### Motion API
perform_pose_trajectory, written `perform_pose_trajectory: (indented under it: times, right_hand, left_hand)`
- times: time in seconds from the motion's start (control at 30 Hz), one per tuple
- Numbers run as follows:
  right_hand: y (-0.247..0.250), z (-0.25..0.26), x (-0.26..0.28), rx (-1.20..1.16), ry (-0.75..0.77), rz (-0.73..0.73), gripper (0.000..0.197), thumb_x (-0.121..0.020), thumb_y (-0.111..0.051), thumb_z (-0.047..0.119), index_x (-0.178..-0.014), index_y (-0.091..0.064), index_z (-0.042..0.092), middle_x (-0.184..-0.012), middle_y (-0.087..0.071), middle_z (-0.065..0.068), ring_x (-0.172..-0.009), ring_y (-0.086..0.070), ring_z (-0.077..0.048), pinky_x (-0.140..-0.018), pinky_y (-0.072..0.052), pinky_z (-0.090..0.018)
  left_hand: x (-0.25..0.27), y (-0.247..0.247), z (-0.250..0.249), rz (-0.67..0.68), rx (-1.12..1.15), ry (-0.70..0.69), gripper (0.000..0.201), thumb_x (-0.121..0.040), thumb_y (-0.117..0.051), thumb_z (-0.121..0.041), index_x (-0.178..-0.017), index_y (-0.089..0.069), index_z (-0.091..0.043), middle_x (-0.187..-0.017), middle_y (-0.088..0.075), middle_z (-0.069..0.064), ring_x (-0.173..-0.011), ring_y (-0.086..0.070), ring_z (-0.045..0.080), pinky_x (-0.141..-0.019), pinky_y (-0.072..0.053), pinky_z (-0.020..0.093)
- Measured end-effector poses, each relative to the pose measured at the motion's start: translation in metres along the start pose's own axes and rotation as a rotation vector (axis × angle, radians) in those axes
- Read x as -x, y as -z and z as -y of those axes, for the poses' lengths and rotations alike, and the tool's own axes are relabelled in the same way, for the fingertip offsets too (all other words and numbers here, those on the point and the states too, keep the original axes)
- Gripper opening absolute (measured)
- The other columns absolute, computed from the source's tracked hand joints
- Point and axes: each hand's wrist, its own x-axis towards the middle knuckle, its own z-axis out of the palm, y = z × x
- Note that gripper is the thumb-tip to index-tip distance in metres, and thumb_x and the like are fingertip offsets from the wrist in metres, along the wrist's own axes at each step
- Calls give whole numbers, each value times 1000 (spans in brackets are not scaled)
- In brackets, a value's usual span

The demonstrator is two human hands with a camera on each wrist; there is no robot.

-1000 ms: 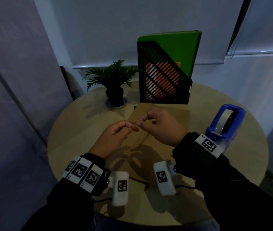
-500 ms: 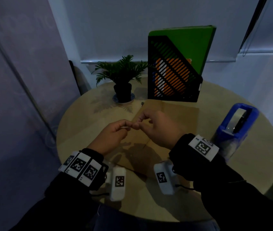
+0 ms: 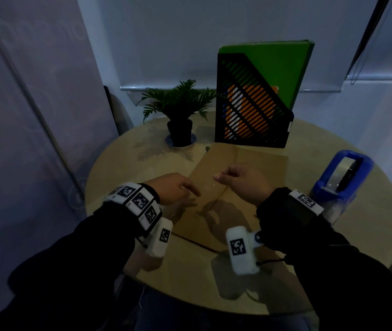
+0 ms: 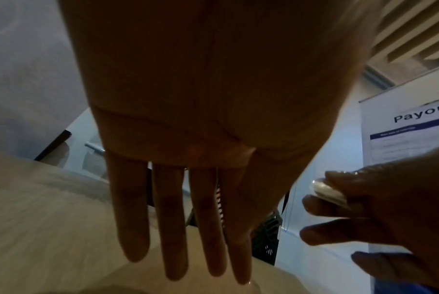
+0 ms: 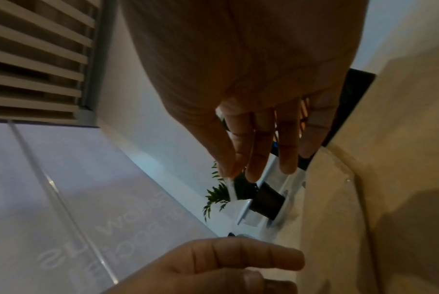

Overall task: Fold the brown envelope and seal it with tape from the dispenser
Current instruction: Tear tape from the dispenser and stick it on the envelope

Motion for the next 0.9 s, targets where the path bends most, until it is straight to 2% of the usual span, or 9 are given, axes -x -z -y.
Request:
perform_pose_trajectory:
  times: [0.07,0.13,0.23,0.33,0.43,0.57,0.7,0.8,0.9]
  right_hand:
    - [-1,-7,-3,-51,-80,15,32,-90,-63,29,-61,-51,22,-65,-49,6,-65,-45,-9,-72,-39,-28]
    - [-2,-12,-5,-95,-142,36,32,-90,-63,27,-62,-50,19,-67,-50,5,-67,-45,-9,-72,-39,-26]
    - [-3,-17,-6,-57,-191,75,28,-91,-62,26,-68,-51,15,-66,-48,3,-62,-43,-8,-58,-34,-20]
    - [-5,-18,-9,-21,-222,94,21,-91,-63,27,-78,-56,12,-62,-44,2,-53,-38,-8,-50,-31,-18]
    - [-8,-19,-11,6,-250,95,21,-92,-62,24,-77,-57,10,-61,-46,3,-53,-38,-7,-45,-33,-15]
    - [-13,-20,-15,-84,-291,120,10,-92,-60,11,-86,-63,2,-85,-62,-7,-62,-50,-6,-47,-43,-11]
    - [-16,-22,-18,17,-310,124,33,-92,-60,19,-110,-67,-7,-111,-65,-22,-82,-52,-17,-59,-39,-23]
    - [-16,-22,-19,62,-323,170,34,-95,-56,22,-113,-66,-5,-101,-58,-13,-89,-49,-18,-60,-36,-21]
    - [-19,-26,-23,25,-348,153,18,-92,-60,20,-99,-66,5,-80,-55,-4,-70,-49,-14,-58,-36,-21]
  left_hand:
    - [-1,-3,-3,38,-21,10,32,-97,-47,-15,-121,-65,-21,-133,-58,-1,-119,-54,17,-106,-40,33]
    - [-2,-7,-3,58,-22,18,32,-97,-46,-14,-123,-65,-19,-133,-59,0,-120,-54,16,-106,-40,31]
    - [-3,-10,-3,85,-51,14,35,-97,-43,-9,-123,-64,-18,-135,-58,0,-122,-53,16,-104,-39,29]
    - [-4,-12,-4,107,-96,-5,37,-97,-41,-7,-125,-63,-16,-139,-54,1,-126,-49,18,-108,-37,31]
    - [-7,-14,-3,123,-139,-15,38,-97,-41,-6,-126,-62,-16,-140,-52,1,-129,-48,17,-110,-35,32]
    - [-10,-15,1,146,-174,-23,41,-95,-41,-4,-128,-61,-18,-142,-50,-1,-129,-46,16,-111,-34,33]
    - [-10,-13,2,148,-168,-30,40,-95,-43,-5,-128,-61,-20,-143,-49,-2,-130,-45,16,-111,-34,31]
    - [-12,-14,6,145,-150,-26,41,-93,-44,-4,-125,-63,-22,-143,-49,-2,-129,-46,17,-111,-35,34]
    - [-13,-14,7,134,-131,-27,39,-92,-47,-6,-123,-65,-23,-140,-53,-3,-126,-49,16,-110,-36,32]
